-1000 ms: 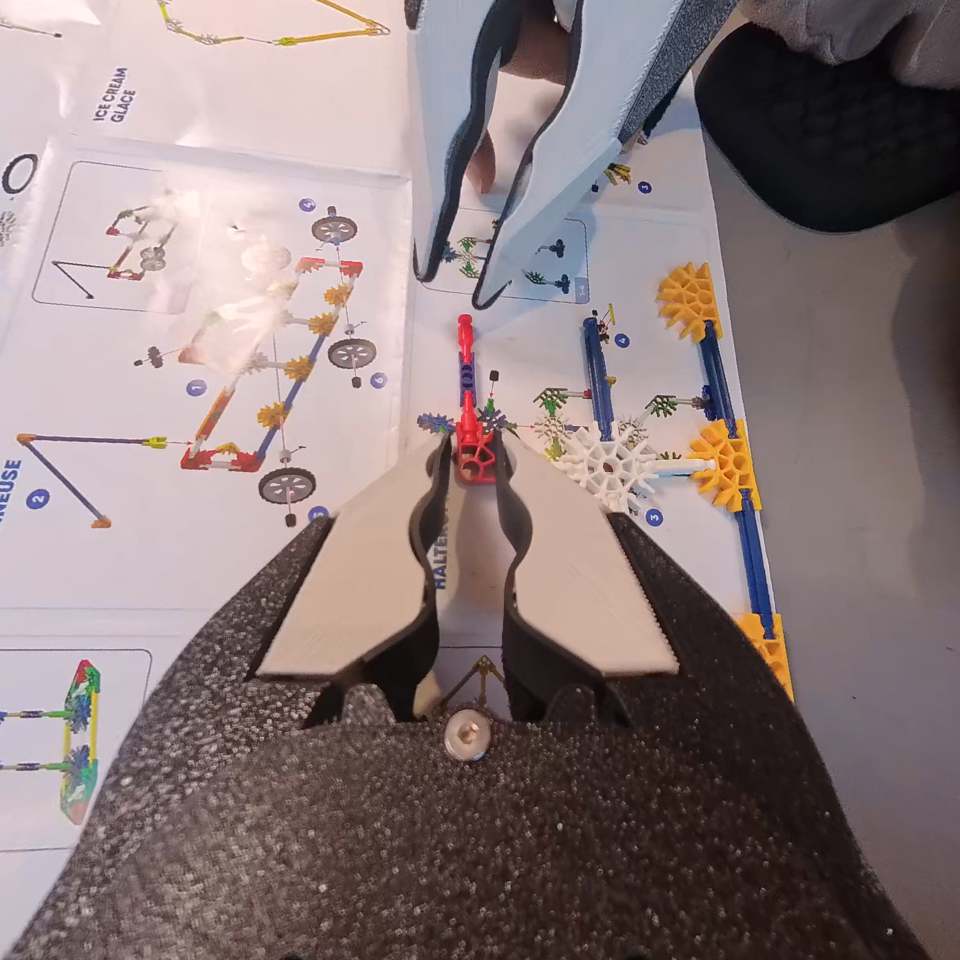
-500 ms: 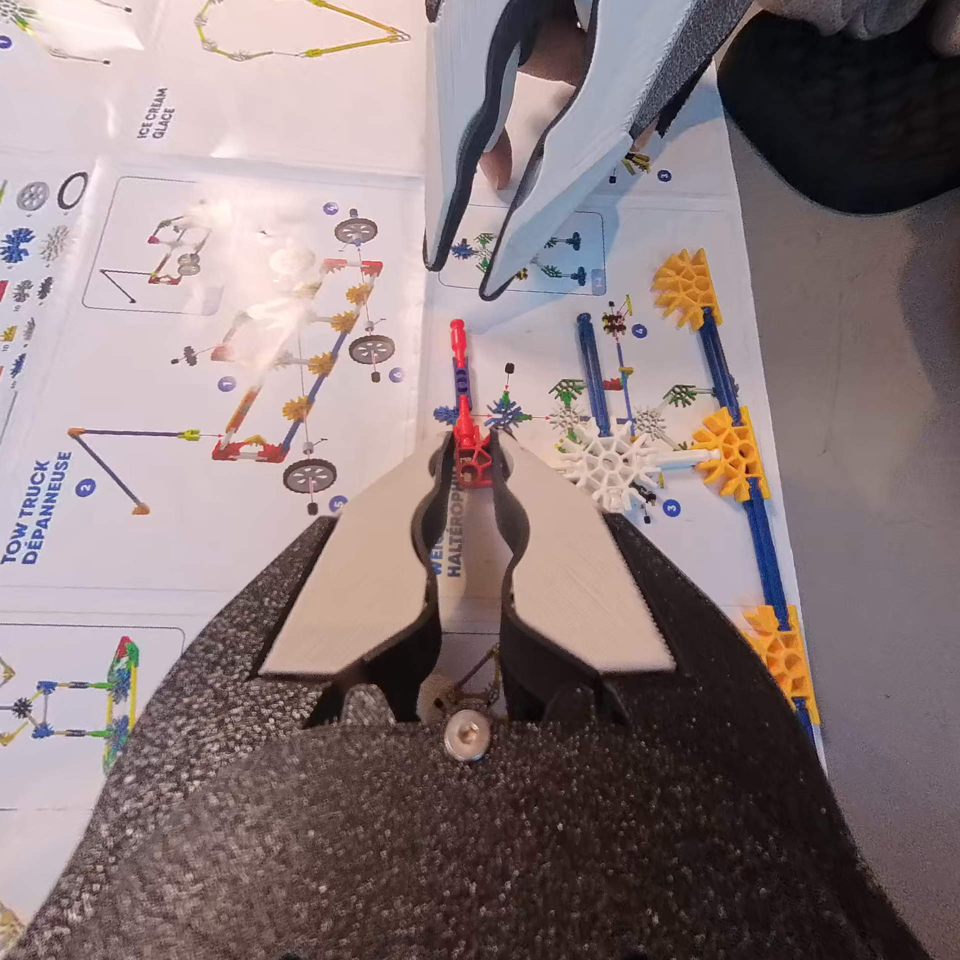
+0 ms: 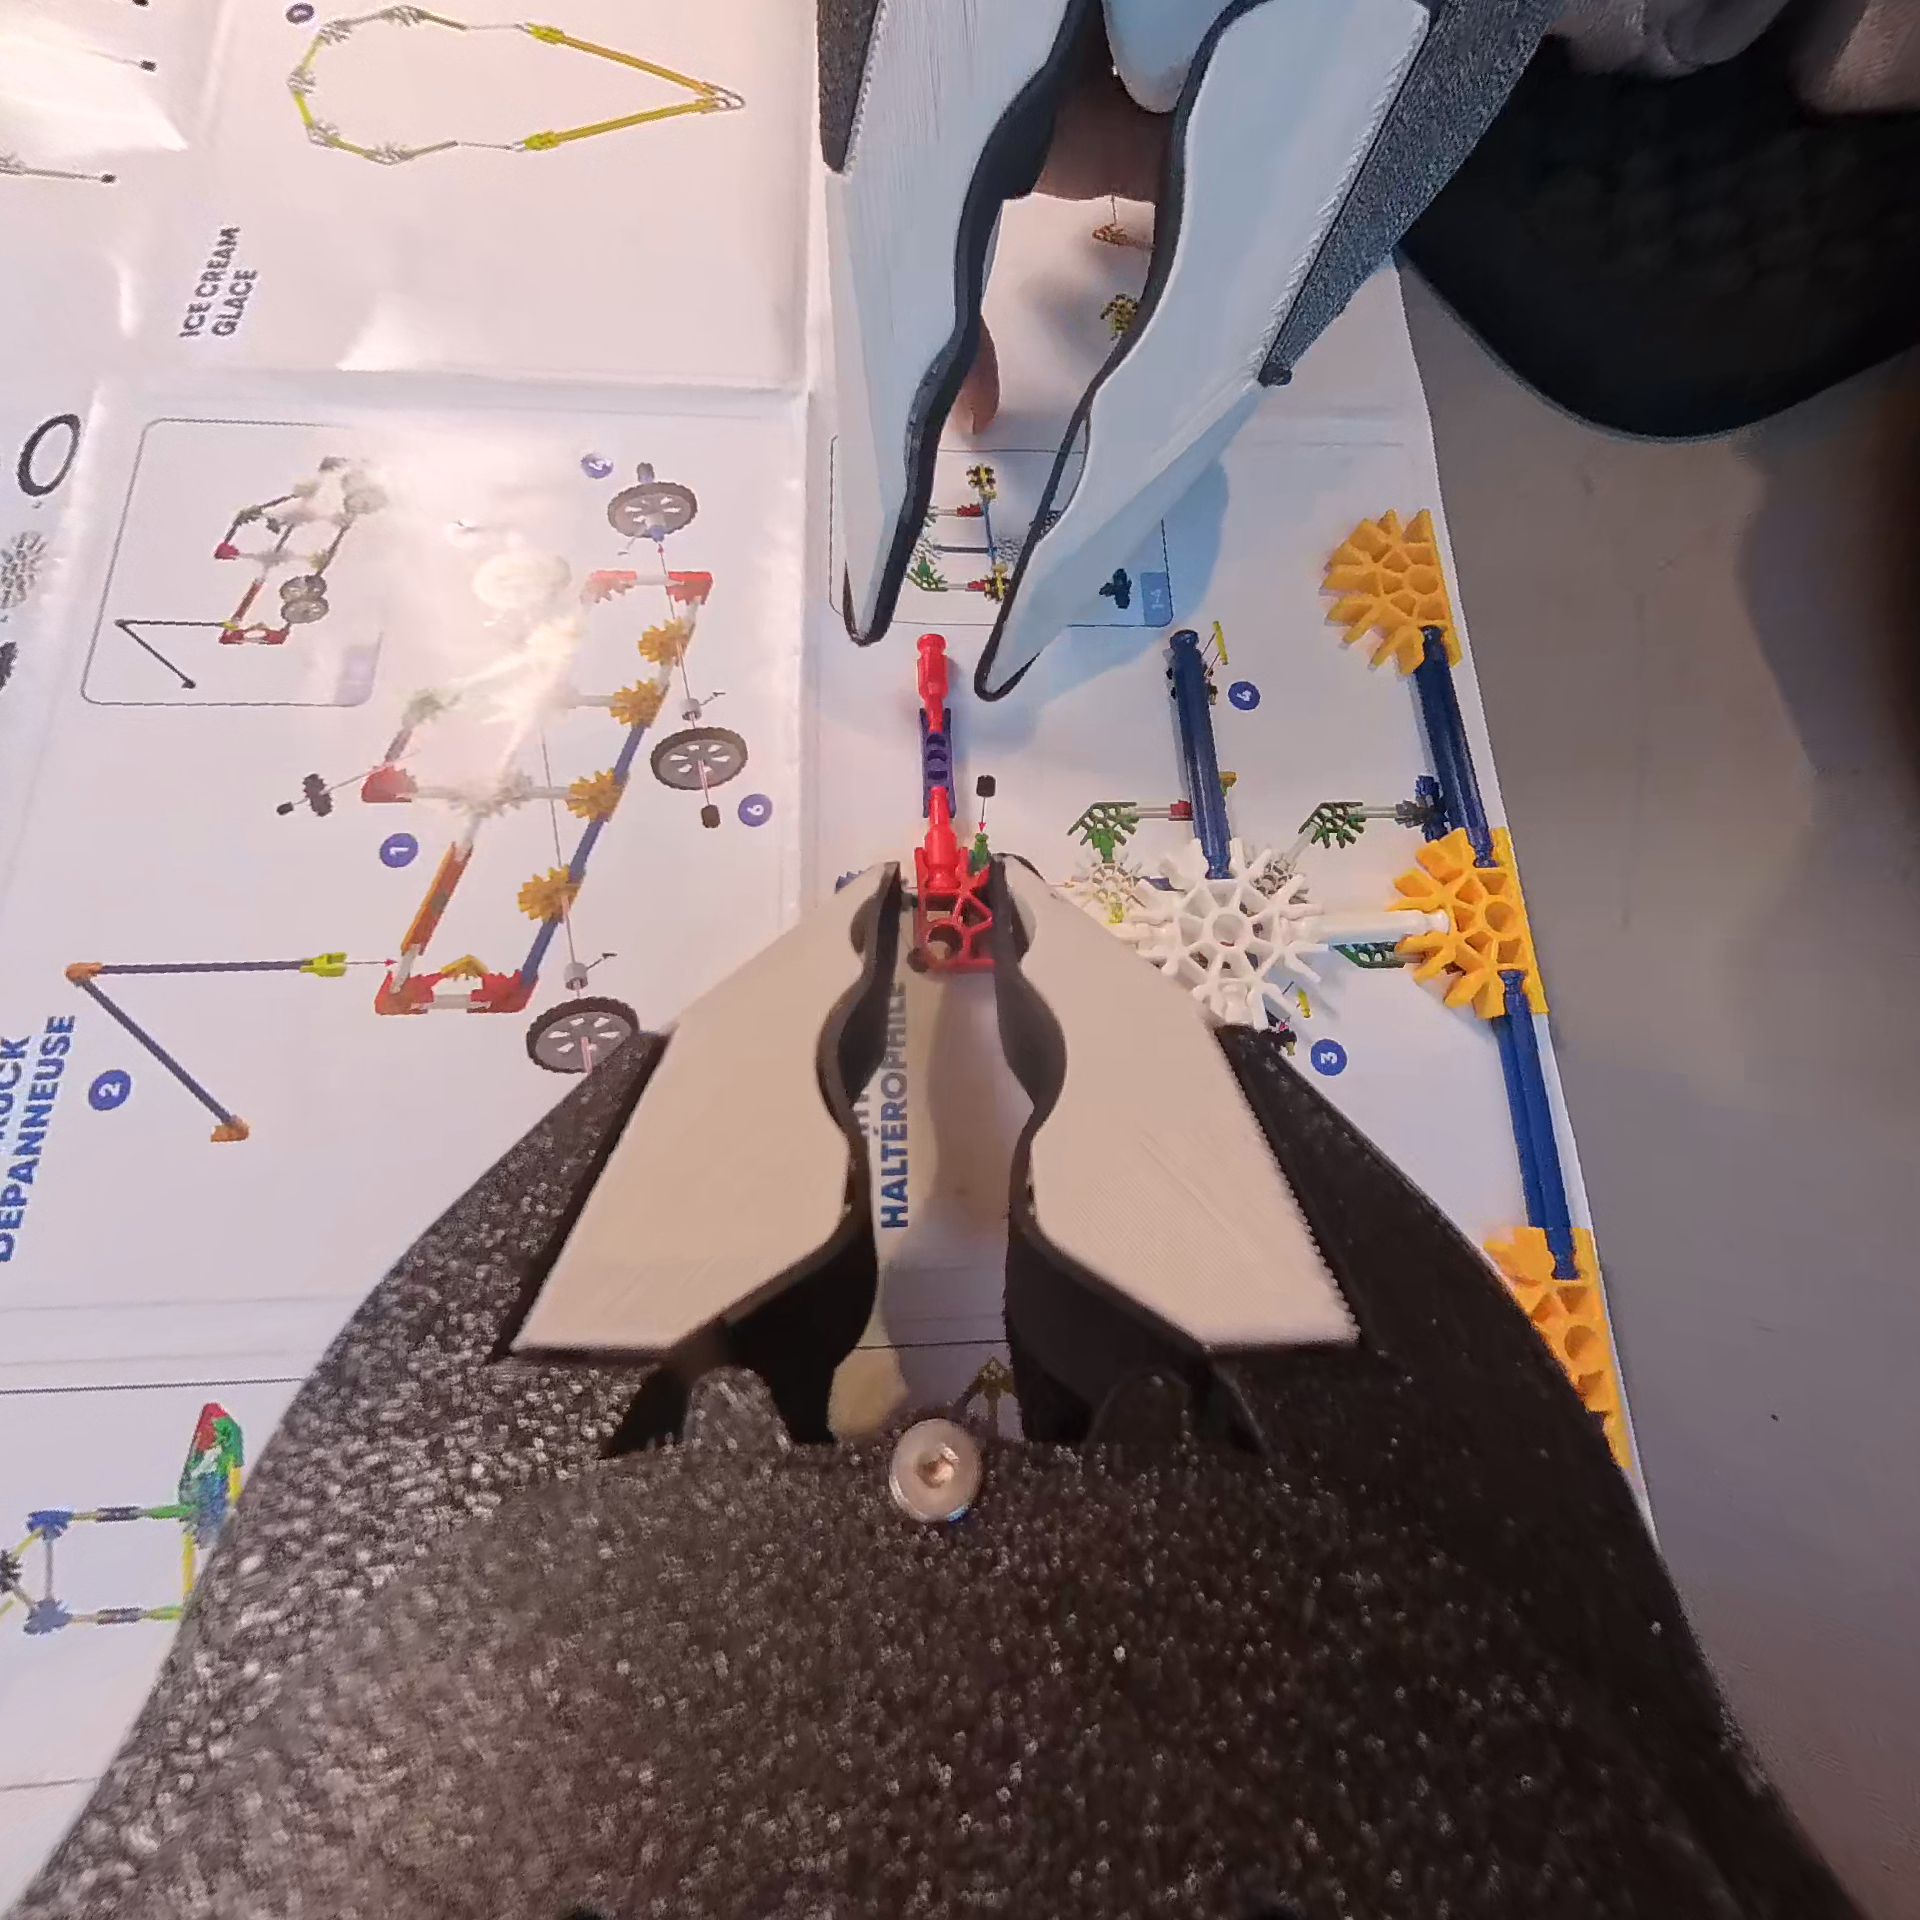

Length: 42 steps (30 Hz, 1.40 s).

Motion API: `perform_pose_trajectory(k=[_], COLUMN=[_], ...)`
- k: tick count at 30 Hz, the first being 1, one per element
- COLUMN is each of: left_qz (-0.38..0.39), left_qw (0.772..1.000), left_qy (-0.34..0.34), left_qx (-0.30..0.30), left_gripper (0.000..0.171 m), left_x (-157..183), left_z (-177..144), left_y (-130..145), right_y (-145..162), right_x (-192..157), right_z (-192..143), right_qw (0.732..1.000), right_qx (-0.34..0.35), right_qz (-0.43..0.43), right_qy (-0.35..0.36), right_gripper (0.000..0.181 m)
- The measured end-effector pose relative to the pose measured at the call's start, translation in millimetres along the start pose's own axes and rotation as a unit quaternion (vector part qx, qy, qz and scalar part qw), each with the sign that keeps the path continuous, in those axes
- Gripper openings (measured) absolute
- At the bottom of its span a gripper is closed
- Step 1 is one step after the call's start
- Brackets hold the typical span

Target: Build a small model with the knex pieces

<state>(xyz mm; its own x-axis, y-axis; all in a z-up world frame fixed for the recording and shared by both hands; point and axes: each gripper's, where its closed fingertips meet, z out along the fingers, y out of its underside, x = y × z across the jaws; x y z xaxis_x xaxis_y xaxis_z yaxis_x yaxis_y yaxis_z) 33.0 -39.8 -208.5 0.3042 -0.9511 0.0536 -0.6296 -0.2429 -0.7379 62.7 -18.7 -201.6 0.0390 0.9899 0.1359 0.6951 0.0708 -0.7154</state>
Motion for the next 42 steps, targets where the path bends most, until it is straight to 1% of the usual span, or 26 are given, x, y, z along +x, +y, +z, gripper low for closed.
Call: perform_pose_trajectory(k=[2, 5, 7, 10, 12, 15, 17, 19, 21, 24, 29, 31, 33, 36, 42], left_qz=[0.008, 0.023, 0.028, 0.013, -0.011, -0.068, -0.106, -0.127, -0.141, -0.157, -0.160, -0.166, -0.170, -0.178, -0.198], left_qw=[1.000, 0.999, 0.997, 0.991, 0.979, 0.948, 0.928, 0.914, 0.907, 0.900, 0.892, 0.891, 0.892, 0.893, 0.892], left_qy=[-0.009, -0.043, -0.070, -0.125, -0.174, -0.241, -0.268, -0.296, -0.318, -0.347, -0.381, -0.379, -0.374, -0.363, -0.348], left_qx=[0.000, 0.001, 0.008, 0.053, 0.107, 0.198, 0.235, 0.248, 0.237, 0.211, 0.182, 0.186, 0.189, 0.197, 0.210], left_gripper=[0.012, 0.011, 0.015, 0.016, 0.018, 0.020, 0.021, 0.022, 0.024, 0.025, 0.023, 0.023, 0.023, 0.023, 0.023], left_x=[-1, -10, -17, -35, -50, -66, -69, -70, -69, -64, -64, -66, -67, -67, -69], left_z=[0, -1, -3, -18, -38, -75, -94, -107, -114, -122, -129, -130, -130, -131, -132], left_y=[-1, -2, -5, -21, -37, -52, -51, -43, -30, -7, 21, 21, 21, 22, 23], right_y=[0, 1, 1, -1, -11, -35, -43, -45, -42, -39, -35, -31, -30, -28, -9], right_x=[0, 0, 1, 3, 9, 38, 61, 81, 97, 116, 124, 122, 108, 92, 86], right_z=[0, 1, 1, -1, -4, -17, -22, -20, -12, -1, 20, 26, 30, 33, 40], right_qw=[1.000, 1.000, 1.000, 1.000, 0.998, 0.985, 0.974, 0.965, 0.962, 0.964, 0.974, 0.975, 0.980, 0.984, 0.985], right_qx=[-0.004, -0.009, -0.010, 0.005, 0.042, 0.124, 0.153, 0.160, 0.144, 0.101, 0.025, 0.007, -0.003, -0.021, -0.086], right_qz=[-0.003, -0.008, -0.009, 0.010, 0.046, 0.107, 0.143, 0.174, 0.198, 0.195, 0.190, 0.188, 0.176, 0.162, 0.130], right_qy=[0.003, 0.009, 0.012, 0.013, 0.013, 0.055, 0.088, 0.113, 0.124, 0.147, 0.125, 0.119, 0.089, 0.068, 0.078], right_gripper=[0.019, 0.018, 0.016, 0.014, 0.014, 0.014, 0.013, 0.013, 0.013, 0.010, 0.004, 0.000, 0.000, 0.000, 0.000])
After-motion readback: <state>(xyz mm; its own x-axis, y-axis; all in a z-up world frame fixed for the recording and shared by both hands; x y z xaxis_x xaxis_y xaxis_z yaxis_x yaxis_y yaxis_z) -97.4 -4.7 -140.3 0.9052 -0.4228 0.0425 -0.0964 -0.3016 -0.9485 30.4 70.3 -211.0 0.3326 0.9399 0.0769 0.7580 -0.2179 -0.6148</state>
